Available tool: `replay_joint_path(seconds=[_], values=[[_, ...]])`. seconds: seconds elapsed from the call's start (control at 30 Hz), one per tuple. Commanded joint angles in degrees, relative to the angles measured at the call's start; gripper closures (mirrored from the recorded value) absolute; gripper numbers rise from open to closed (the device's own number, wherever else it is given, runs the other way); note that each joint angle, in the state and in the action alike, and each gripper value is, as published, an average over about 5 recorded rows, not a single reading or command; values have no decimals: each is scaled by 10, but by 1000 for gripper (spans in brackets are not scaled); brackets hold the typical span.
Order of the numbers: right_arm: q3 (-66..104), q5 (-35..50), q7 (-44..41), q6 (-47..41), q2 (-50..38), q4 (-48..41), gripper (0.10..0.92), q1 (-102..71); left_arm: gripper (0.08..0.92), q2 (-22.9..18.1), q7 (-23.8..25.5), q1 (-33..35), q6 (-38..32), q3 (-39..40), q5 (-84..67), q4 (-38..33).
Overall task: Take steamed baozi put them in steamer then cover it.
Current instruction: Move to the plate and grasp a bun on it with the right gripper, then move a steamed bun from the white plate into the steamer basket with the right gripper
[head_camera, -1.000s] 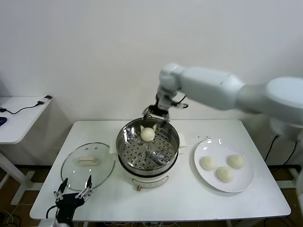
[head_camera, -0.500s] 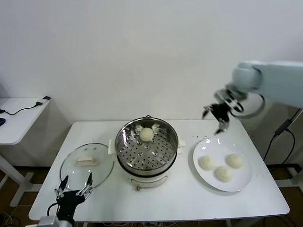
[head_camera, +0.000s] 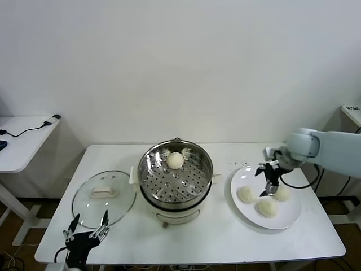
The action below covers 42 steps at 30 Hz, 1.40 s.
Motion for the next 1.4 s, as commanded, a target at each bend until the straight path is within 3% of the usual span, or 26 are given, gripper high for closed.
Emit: replay_joint_path(seconds=[0.03,0.6,1.0,1.17,1.4], values=[[106,-17,29,-39,28,-80,203,-144,177,-2,0,4,-1,0,0,2],[115,-16,25,-38,71,-108,206,-160,177,-3,-2,6,-6,2,2,8],[105,-30,23,-39,67,-94,327,-132,177,-3,-2,10,-4,2,2,1],[66,-17,6,-37,59,-67,338,-64,177,-4,-4,12,-5,2,3,-1],[-56,64,-52,-19,89,-13,338,166,177,0,-5,9,-3,1,4,-1]])
